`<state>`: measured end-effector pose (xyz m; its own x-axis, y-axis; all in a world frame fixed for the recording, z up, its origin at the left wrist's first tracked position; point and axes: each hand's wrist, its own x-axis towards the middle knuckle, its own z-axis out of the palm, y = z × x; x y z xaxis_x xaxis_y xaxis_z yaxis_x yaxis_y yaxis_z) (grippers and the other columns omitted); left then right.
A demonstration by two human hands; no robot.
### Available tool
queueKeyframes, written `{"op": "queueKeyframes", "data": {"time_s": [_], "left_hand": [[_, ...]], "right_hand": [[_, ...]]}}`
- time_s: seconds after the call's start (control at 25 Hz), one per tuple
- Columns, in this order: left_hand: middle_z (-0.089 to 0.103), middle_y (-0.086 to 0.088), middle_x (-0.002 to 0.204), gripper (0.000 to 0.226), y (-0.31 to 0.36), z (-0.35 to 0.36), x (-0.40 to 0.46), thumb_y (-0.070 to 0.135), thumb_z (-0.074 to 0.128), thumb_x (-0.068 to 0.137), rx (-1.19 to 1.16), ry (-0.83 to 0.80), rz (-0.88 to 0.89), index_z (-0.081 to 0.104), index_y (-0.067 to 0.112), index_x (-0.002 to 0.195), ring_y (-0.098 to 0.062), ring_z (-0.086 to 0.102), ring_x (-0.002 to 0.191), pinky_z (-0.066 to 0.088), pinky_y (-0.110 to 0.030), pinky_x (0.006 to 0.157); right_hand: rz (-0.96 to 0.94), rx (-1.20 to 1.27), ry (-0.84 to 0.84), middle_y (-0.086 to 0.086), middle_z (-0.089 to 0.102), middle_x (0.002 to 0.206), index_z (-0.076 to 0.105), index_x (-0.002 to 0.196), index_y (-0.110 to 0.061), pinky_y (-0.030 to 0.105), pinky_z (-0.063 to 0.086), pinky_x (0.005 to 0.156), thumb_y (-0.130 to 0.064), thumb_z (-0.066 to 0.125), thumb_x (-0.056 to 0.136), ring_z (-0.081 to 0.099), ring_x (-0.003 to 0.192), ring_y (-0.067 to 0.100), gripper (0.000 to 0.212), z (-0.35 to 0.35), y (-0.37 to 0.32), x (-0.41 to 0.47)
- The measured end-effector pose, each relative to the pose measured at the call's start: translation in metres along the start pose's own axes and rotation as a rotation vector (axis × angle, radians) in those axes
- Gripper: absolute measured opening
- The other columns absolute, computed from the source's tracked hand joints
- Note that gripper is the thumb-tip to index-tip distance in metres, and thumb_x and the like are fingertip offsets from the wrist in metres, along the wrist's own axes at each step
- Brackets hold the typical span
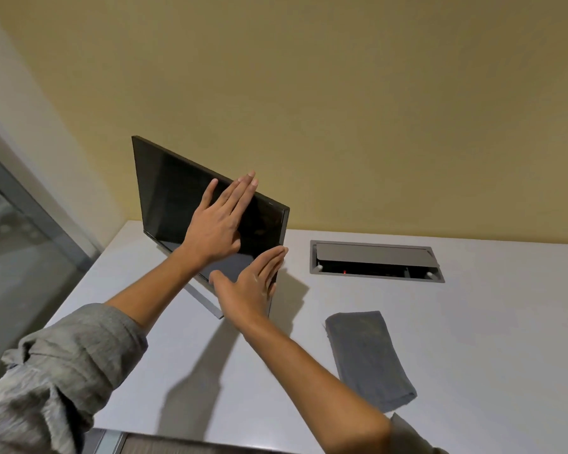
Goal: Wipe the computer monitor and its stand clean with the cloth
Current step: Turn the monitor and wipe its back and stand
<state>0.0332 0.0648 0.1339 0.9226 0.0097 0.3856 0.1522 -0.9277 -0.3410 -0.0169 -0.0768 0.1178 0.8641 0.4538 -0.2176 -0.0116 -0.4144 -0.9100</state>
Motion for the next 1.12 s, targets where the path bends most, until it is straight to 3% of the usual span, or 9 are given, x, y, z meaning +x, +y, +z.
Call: {"op": "queueKeyframes", "data": {"time_s": [0.12, 0.28, 0.56, 0.72, 0.84, 0.92, 1.04, 1.12], "left_hand": [[-0.002, -0.005, 0.165, 0.112, -0.014, -0.007, -0.028, 0.019, 0.065, 0.067, 0.012, -0.005, 0.033, -0.003, 0.013, 0.156, -0.017, 0.005, 0.150, -0.020, -0.042, 0.118], [0.000, -0.008, 0.165, 0.114, -0.036, -0.015, -0.060, 0.017, 0.065, 0.064, 0.000, -0.028, 0.102, -0.003, 0.011, 0.156, -0.018, 0.005, 0.150, -0.019, -0.044, 0.118], [-0.001, -0.007, 0.165, 0.111, -0.064, -0.026, -0.100, 0.014, 0.060, 0.065, -0.066, -0.065, 0.166, -0.005, 0.011, 0.155, -0.018, 0.003, 0.151, -0.009, -0.052, 0.120], [-0.002, -0.005, 0.165, 0.108, -0.059, -0.031, -0.114, 0.014, 0.057, 0.066, -0.149, -0.070, 0.107, -0.002, 0.012, 0.156, -0.017, 0.000, 0.152, -0.013, -0.054, 0.118], [0.001, -0.002, 0.165, 0.104, -0.035, -0.032, -0.124, 0.014, 0.058, 0.070, -0.311, -0.022, -0.053, 0.001, 0.012, 0.156, -0.014, -0.002, 0.152, -0.012, -0.057, 0.117], [0.002, 0.001, 0.165, 0.103, -0.014, -0.033, -0.132, 0.012, 0.058, 0.070, -0.461, 0.045, -0.190, 0.002, 0.012, 0.157, -0.015, 0.000, 0.152, -0.011, -0.056, 0.116], [0.001, 0.000, 0.165, 0.096, 0.020, -0.037, -0.149, 0.010, 0.054, 0.075, -0.666, 0.190, -0.367, 0.003, 0.010, 0.157, -0.017, 0.000, 0.152, -0.007, -0.054, 0.119], [-0.001, 0.000, 0.165, 0.089, 0.048, -0.034, -0.162, 0.017, 0.052, 0.083, -0.617, 0.281, -0.353, 0.002, 0.012, 0.157, -0.018, 0.002, 0.152, -0.001, -0.057, 0.120]], "right_hand": [[0.003, 0.023, -0.009, -0.007, -0.049, 0.144, -0.041, 0.140, -0.014, 0.038, -0.005, 0.121, -0.045, 0.063, 0.081, -0.037, 0.134, 0.006, 0.123, 0.031, -0.005, -0.029], [0.038, 0.068, -0.001, -0.006, -0.049, 0.143, -0.040, 0.140, -0.013, 0.034, -0.005, 0.120, -0.043, 0.064, 0.078, -0.033, 0.141, 0.010, 0.125, 0.066, -0.016, -0.060], [0.025, 0.071, -0.007, -0.010, -0.048, 0.143, -0.039, 0.141, -0.016, 0.038, -0.008, 0.120, -0.041, 0.061, 0.078, -0.033, 0.140, 0.008, 0.121, 0.106, -0.021, -0.096], [-0.016, 0.054, 0.014, -0.014, -0.042, 0.148, -0.037, 0.143, -0.023, 0.043, -0.009, 0.120, -0.037, 0.060, 0.083, -0.027, 0.143, 0.006, 0.115, 0.108, -0.011, -0.105], [-0.055, 0.070, 0.009, -0.017, -0.026, 0.157, -0.026, 0.149, -0.031, 0.046, 0.004, 0.122, -0.035, 0.058, 0.088, -0.010, 0.148, 0.011, 0.103, 0.096, 0.004, -0.109], [-0.090, 0.131, 0.053, -0.015, -0.005, 0.162, -0.006, 0.153, -0.035, 0.046, 0.016, 0.121, -0.036, 0.055, 0.094, 0.004, 0.149, 0.012, 0.085, 0.080, 0.014, -0.110], [-0.173, 0.304, 0.189, -0.012, 0.028, 0.156, 0.024, 0.150, -0.035, 0.035, 0.027, 0.116, -0.027, 0.048, 0.100, 0.026, 0.143, 0.009, 0.056, 0.043, 0.015, -0.091], [-0.261, 0.351, 0.204, -0.012, 0.043, 0.146, 0.035, 0.147, -0.029, 0.026, 0.030, 0.111, -0.018, 0.041, 0.102, 0.038, 0.136, 0.006, 0.047, 0.008, 0.005, -0.060]]}}
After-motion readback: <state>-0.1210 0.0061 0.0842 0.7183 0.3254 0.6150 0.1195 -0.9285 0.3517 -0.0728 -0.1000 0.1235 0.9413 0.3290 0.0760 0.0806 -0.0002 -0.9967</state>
